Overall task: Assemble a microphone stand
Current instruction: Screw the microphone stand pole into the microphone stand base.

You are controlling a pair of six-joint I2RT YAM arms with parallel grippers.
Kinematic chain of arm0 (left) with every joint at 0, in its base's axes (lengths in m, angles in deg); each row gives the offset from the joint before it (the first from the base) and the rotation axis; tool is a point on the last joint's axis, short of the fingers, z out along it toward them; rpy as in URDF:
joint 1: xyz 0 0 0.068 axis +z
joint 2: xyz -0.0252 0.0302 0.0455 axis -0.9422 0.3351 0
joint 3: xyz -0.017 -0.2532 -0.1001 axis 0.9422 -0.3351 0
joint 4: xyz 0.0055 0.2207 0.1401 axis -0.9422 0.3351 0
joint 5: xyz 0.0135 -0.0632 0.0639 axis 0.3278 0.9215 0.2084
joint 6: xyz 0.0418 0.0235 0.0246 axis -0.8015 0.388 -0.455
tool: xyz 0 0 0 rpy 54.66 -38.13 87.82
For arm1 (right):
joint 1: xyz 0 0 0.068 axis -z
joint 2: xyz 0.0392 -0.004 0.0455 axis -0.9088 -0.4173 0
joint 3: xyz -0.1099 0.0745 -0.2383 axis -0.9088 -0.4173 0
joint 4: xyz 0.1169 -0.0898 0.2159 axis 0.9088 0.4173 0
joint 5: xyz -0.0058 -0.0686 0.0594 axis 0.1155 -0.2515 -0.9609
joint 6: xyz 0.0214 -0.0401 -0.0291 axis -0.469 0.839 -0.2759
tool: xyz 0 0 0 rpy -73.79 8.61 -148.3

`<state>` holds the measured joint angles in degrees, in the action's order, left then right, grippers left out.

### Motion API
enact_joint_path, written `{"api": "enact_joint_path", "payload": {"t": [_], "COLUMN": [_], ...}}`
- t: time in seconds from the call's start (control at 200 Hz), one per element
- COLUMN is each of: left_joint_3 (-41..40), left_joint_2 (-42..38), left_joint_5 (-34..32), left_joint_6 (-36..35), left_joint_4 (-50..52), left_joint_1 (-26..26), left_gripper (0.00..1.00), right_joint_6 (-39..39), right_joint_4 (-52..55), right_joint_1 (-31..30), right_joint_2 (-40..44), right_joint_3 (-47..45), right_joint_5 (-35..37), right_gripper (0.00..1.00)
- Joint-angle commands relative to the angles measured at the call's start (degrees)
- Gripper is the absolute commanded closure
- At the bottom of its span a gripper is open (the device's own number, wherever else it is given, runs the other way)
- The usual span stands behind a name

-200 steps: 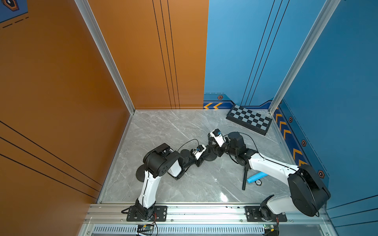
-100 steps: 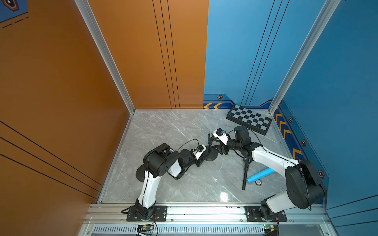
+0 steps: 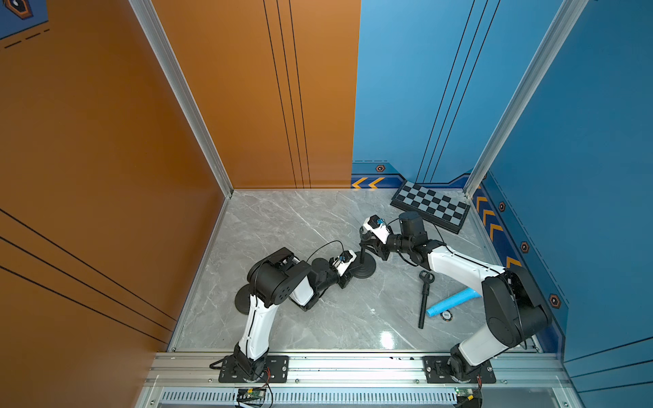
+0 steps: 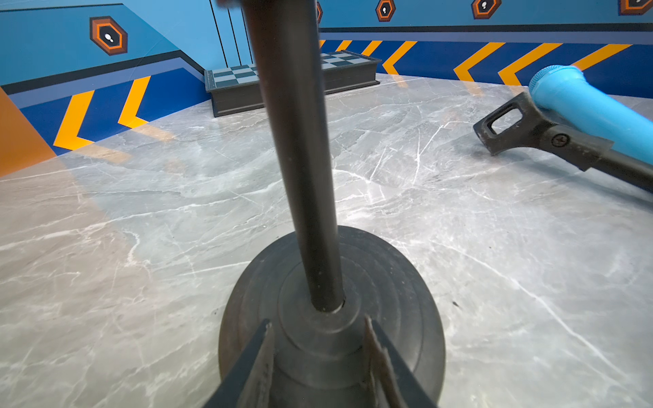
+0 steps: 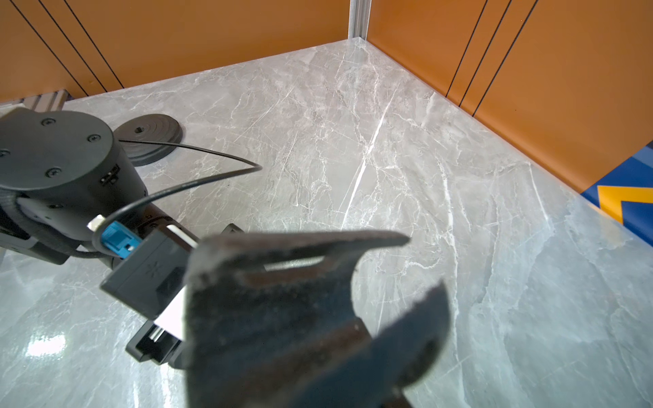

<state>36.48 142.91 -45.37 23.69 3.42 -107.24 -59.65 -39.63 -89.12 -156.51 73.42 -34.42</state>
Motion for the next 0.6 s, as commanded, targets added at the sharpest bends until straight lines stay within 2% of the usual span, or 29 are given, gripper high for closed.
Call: {"api": "enact_joint_path", "payload": {"t": [0.0,0.07,0.14,0.31,0.405,0.485,0.585,0.596], "left_joint_3": [-0.4,-0.4,-0.4,-0.5,-0.5,-0.5,-0.4,-0.4], "left_joint_2": [0.7,0.7,0.7,0.7,0.7,0.7,0.7,0.7], "left_joint_5": [0.4,0.4,0.3,0.0,-0.2,-0.4,-0.6,-0.5], "left_joint_6": [-1.6,-1.6,-1.6,-1.6,-1.7,-1.8,-1.8,-1.7], "left_joint_4": [5.2,5.2,5.1,5.1,5.2,5.1,5.1,5.1], "left_joint_1": [-0.3,-0.3,-0.4,-0.4,-0.5,-0.6,-0.7,-0.7], "left_gripper": [0.57,0.57,0.57,0.57,0.57,0.57,0.57,0.57], "right_joint_6": [-3.7,-7.0,-11.3,-23.3,-28.5,-34.2,-36.0,-35.9], "right_joint_4": [-6.3,-10.5,-15.7,-25.1,-25.5,-26.4,-29.1,-29.2], "right_joint_1": [-0.7,-2.4,-5.2,-13.8,-18.5,-19.0,-18.4,-18.3], "right_joint_2": [0.2,0.9,1.9,3.5,2.9,1.6,0.7,0.6], "right_joint_3": [-3.4,-6.2,-9.8,-18.3,-19.2,-19.3,-19.5,-19.4], "right_joint_5": [6.3,12.4,22.4,53.9,65.2,66.4,59.7,58.7], "right_gripper": [0.85,0.96,1.0,1.0,1.0,1.0,1.0,0.98]}}
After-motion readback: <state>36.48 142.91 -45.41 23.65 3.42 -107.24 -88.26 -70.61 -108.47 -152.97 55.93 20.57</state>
